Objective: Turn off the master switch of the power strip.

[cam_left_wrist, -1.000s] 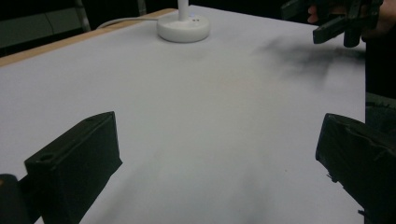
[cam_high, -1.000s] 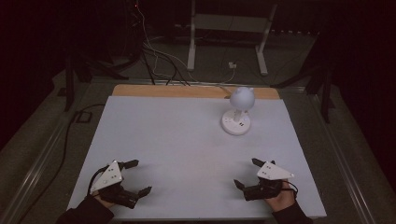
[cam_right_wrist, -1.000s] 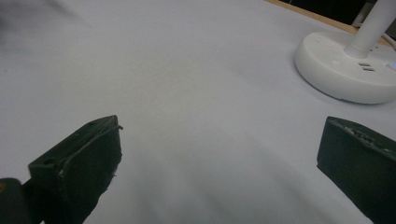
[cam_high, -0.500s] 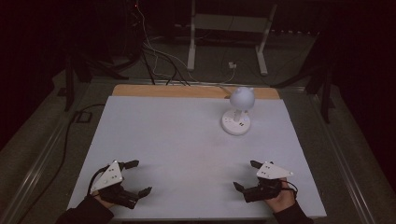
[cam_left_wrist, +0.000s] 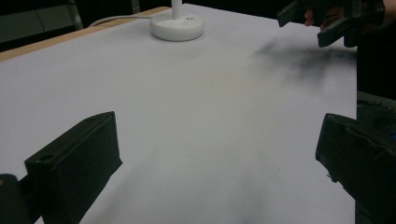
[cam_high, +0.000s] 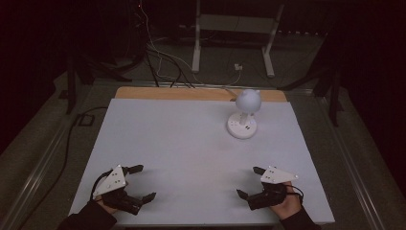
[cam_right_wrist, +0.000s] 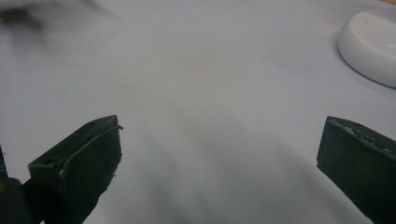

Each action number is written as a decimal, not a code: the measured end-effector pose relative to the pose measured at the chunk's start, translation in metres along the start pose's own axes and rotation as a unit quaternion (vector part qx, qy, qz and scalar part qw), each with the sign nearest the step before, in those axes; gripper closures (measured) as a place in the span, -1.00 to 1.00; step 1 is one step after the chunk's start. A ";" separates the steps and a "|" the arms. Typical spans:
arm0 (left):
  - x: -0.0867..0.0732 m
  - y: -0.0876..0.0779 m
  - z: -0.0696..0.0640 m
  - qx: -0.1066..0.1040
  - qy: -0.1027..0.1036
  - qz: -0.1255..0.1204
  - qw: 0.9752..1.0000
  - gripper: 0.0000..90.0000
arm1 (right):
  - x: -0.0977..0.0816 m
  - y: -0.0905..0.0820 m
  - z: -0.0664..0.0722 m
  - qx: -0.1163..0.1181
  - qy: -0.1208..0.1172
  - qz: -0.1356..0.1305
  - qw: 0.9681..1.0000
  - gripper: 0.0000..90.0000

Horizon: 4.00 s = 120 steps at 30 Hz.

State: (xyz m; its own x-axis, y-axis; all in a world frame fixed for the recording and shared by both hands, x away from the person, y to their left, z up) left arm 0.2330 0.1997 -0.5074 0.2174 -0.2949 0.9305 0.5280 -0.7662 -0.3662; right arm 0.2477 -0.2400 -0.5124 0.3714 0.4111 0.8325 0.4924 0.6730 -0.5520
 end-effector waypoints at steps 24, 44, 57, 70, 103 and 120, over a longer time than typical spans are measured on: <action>0.001 0.000 -0.001 -0.006 -0.001 -0.002 1.000 -0.99 | 0.038 -0.013 0.005 0.014 -0.002 -0.021 1.000 -1.00; 0.001 0.000 -0.001 -0.006 -0.004 -0.004 1.000 -0.99 | 0.067 -0.019 -0.019 -0.004 -0.006 -0.046 0.999 -1.00; 0.001 0.000 -0.001 -0.008 -0.003 -0.003 1.000 -0.99 | 0.082 -0.022 -0.036 -0.025 -0.006 -0.063 0.998 -1.00; 0.001 0.000 -0.001 -0.007 -0.004 -0.004 1.000 -0.99 | 0.093 -0.028 -0.063 -0.053 0.000 -0.070 0.996 -1.00; 0.001 0.000 0.000 -0.004 -0.006 -0.004 1.000 -0.99 | 0.093 -0.002 -0.136 -0.106 0.062 -0.061 0.991 -1.00; 0.001 0.000 0.000 -0.006 -0.008 -0.004 1.000 -0.99 | 0.080 0.025 -0.168 -0.135 0.121 -0.066 0.981 -1.00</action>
State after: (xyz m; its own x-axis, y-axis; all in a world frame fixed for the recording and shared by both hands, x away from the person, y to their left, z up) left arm 0.2331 0.1994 -0.5067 0.2268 -0.2803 0.9327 0.5195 -0.7753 -0.3593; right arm 0.4225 -0.2937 -0.4677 0.4503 0.1503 0.8801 0.7272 0.5102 -0.4592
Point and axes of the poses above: each handheld gripper's, and its own axes: y roughly forward along the jaws, x roughly out of its top, z roughly to its left, the point moved 2 cm from there along y, roughly forward along the jaws, and after that the axes turned 3 degrees about x, right-handed, at the moved point
